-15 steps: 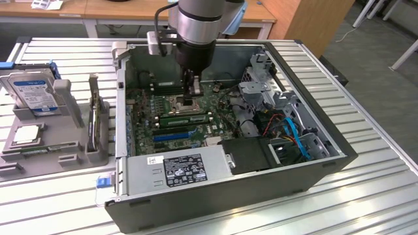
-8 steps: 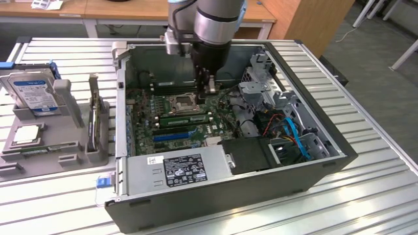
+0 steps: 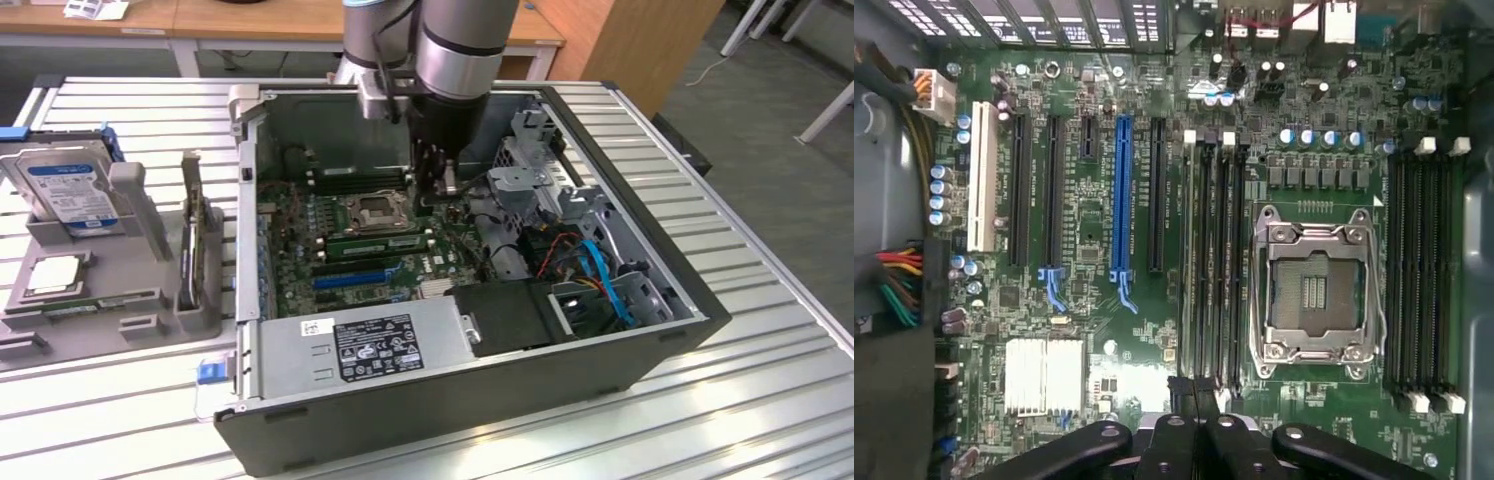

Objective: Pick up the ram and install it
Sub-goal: 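Press down the ram until it locks into place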

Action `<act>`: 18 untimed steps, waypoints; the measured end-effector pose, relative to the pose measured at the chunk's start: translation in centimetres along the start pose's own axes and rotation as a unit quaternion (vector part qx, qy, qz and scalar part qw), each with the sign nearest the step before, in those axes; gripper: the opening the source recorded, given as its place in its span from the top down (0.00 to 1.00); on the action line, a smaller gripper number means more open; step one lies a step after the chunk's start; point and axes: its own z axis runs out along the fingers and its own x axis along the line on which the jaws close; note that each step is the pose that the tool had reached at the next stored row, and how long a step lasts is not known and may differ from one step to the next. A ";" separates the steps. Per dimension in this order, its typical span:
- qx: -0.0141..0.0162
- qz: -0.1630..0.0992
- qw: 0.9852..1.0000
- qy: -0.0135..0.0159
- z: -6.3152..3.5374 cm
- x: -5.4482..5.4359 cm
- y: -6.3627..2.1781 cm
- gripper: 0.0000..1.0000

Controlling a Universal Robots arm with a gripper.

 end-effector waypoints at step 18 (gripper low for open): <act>0.001 0.000 1.000 0.000 3.45 0.0 -0.09 0.89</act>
